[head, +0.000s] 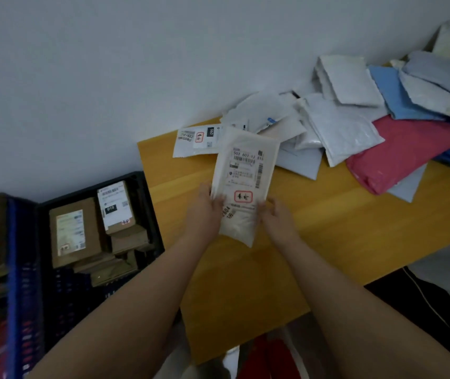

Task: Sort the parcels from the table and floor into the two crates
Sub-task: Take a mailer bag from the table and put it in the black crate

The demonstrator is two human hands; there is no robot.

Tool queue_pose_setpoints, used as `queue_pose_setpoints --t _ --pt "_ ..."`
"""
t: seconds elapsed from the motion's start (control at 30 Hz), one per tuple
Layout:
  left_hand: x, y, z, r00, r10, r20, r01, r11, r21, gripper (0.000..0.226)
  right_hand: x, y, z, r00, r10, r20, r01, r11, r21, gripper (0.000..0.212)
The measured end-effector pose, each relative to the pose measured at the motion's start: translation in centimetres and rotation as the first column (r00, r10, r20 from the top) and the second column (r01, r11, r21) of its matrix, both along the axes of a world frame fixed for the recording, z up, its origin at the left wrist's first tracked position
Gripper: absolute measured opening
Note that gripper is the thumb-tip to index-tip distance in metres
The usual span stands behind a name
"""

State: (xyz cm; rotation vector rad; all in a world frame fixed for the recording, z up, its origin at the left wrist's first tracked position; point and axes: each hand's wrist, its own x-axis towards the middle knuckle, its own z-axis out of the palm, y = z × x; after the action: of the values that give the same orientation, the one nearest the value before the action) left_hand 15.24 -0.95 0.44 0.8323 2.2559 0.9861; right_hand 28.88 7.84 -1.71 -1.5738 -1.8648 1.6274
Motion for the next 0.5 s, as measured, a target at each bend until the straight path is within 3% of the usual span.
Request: queue_pose_setpoints --t 0.13,0.27,0.5 --pt "-2.4 -3.3 1.7 0.999 0.036 0.01 -0.037 0.991 0.129 0.025 -3.4 -3.2 2.2 0.982 -0.091 -0.168 0.11 0.989 0.103 0.019" --pt "-4.1 -6.7 2.9 0.999 0.044 -0.002 -0.043 0.977 0.208 0.058 -4.8 -5.8 3.7 0.967 -0.104 -0.234 0.138 0.982 0.132 0.024" --pt "-5.2 -10.3 3.1 0.995 0.032 -0.093 -0.011 0.976 0.216 0.052 -5.7 -8.8 4.2 0.969 -0.036 -0.243 0.084 0.978 0.191 0.019"
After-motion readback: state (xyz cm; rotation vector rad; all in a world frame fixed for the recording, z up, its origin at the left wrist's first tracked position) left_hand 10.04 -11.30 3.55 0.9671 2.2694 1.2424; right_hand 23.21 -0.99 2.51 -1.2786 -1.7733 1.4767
